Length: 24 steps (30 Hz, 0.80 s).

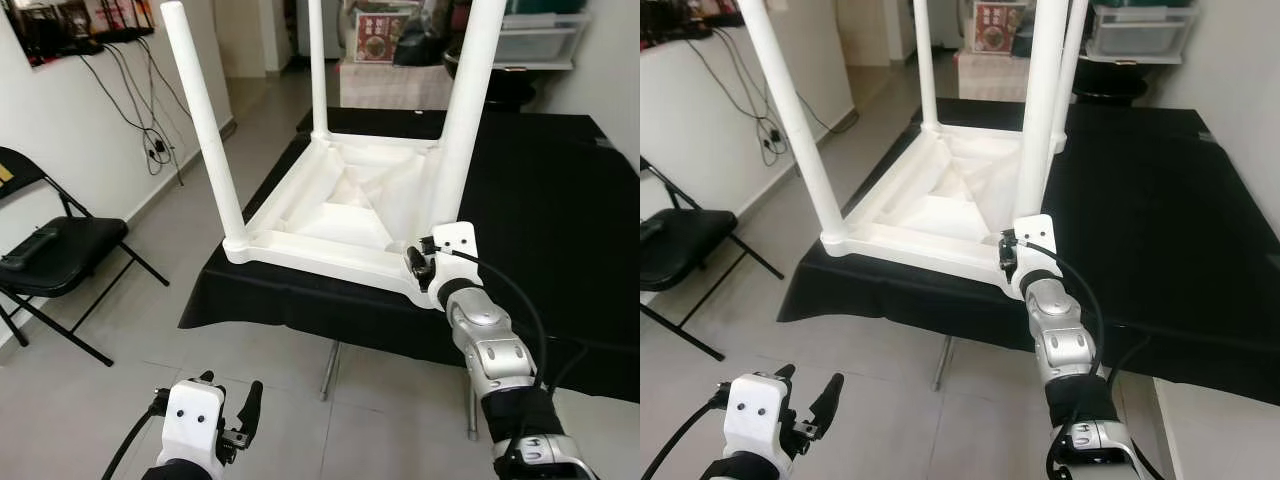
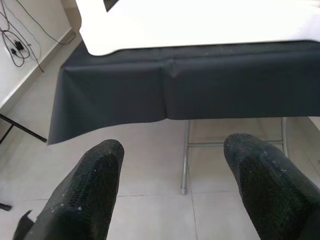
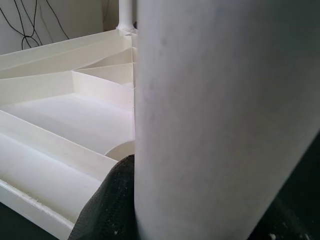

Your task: Building children table

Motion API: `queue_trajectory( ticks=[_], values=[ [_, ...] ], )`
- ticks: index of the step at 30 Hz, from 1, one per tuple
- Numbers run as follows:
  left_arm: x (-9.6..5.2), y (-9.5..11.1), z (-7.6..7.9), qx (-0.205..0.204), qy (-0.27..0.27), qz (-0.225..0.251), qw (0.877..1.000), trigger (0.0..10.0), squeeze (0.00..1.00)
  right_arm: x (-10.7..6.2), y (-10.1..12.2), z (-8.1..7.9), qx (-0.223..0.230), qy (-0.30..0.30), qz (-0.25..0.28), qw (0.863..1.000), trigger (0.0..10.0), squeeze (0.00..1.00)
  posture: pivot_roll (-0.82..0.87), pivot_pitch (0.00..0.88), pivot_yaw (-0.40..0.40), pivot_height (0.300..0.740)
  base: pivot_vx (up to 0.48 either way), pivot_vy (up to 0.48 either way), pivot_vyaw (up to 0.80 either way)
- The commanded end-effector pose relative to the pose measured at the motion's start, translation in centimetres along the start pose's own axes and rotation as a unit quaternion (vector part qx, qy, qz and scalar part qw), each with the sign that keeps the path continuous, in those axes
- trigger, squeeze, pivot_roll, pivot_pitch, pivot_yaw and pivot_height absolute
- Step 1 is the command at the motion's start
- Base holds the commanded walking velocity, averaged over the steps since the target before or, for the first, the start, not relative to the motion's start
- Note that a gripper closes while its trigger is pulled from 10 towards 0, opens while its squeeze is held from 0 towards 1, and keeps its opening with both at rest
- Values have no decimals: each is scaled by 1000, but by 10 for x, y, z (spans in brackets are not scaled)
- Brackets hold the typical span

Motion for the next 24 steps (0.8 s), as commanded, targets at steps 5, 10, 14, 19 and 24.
queue_trajectory(
  ticks=[5, 10, 14, 19, 24],
  values=[
    [-2, -2, 1, -1, 3, -9, 1000, 10000, 0, 7, 9, -17, -63, -12, -13, 998, 10000, 0, 50, 68, -32, 740, 0, 0, 0],
    [-2, -2, 0, -1, -1, -11, 1000, 10000, 0, 1, 5, -42, -42, 42, -29, 998, 10000, 1000, 50, 69, -25, 740, 0, 0, 0],
    [-1, -2, -1, 0, -2, -10, 1000, 10000, 0, 1, 12, -47, -21, 56, -16, 998, 10000, 1000, 50, 68, -24, 740, 0, 0, 0],
    [0, -1, -1, 0, -1, -9, 1000, 10000, 0, 5, 25, -51, -12, 90, 16, 996, 10000, 1000, 56, 73, -25, 740, 0, 0, 0],
    [0, 1, 1, -9, -8, -4, 1000, 10000, 0, 3, 66, -76, -15, 272, 119, 955, 10000, 282, 83, 82, -28, 740, 0, 0, 0]
  ],
)
Point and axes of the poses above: a point about 5 cm out from each wrist's last joint towards the gripper, its own x axis pointing out of the wrist towards the gripper, its own y axis along the axis of the wrist's last joint, z = x × y, the point moved 1 cm from there along x, pointing out of the wrist towards the gripper
